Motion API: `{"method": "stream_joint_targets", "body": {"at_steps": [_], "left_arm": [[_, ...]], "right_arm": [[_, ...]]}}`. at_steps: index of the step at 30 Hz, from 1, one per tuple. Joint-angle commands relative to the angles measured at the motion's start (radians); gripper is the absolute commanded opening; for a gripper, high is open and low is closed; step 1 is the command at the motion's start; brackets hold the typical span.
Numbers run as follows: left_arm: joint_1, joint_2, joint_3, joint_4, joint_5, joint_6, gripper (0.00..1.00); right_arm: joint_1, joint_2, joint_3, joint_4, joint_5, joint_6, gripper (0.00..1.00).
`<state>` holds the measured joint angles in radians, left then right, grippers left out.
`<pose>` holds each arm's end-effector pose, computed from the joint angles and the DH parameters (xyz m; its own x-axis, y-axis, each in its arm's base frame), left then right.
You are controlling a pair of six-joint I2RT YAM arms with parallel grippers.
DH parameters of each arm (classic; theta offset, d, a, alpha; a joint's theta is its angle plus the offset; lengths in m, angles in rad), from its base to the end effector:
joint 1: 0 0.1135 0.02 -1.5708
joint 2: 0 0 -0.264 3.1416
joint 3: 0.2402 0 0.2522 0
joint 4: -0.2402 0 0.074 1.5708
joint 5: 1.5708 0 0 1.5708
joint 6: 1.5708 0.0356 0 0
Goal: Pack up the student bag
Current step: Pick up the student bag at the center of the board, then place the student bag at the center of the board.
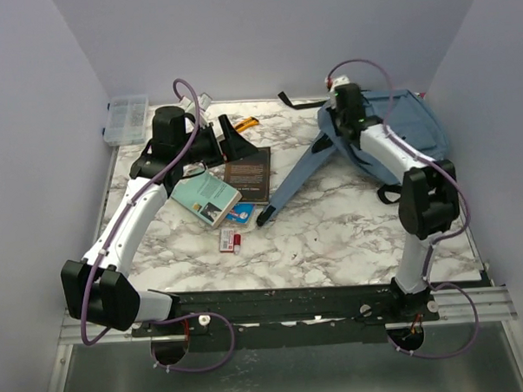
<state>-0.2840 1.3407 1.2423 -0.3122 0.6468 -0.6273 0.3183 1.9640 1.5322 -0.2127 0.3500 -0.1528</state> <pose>0.2852 -0.1056 0.3653 -0.7528 -0.2682 -0.6011 0.3856 0.5605 -0.7329 0.4356 0.1307 0.2448 -0.5589 -0.3347 -0.7587 -0.1201 0.9380 -0.3253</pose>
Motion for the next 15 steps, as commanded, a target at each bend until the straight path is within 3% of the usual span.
{"method": "stream_joint_targets", "body": {"at_steps": [1, 4, 8, 13, 15], "left_arm": [[-0.004, -0.011, 0.034, -0.015, 0.033, 0.003, 0.96], [-0.004, -0.016, 0.036, -0.015, 0.040, 0.000, 0.96], [-0.006, -0.023, 0.035, -0.012, 0.047, -0.005, 0.96], [-0.006, -0.021, 0.030, -0.003, 0.061, -0.016, 0.96], [-0.006, -0.015, 0.026, 0.005, 0.071, -0.025, 0.96]], "right_arm": [[-0.178, -0.188, 0.213, -0.108, -0.074, -0.106, 0.01], [-0.192, -0.261, 0.248, -0.076, -0.153, -0.185, 0.01], [-0.190, -0.314, 0.299, -0.152, -0.245, -0.214, 0.01], [-0.077, -0.477, 0.025, -0.107, -0.368, -0.293, 0.01], [0.009, -0.515, -0.112, -0.108, -0.319, -0.289, 0.01]]}}
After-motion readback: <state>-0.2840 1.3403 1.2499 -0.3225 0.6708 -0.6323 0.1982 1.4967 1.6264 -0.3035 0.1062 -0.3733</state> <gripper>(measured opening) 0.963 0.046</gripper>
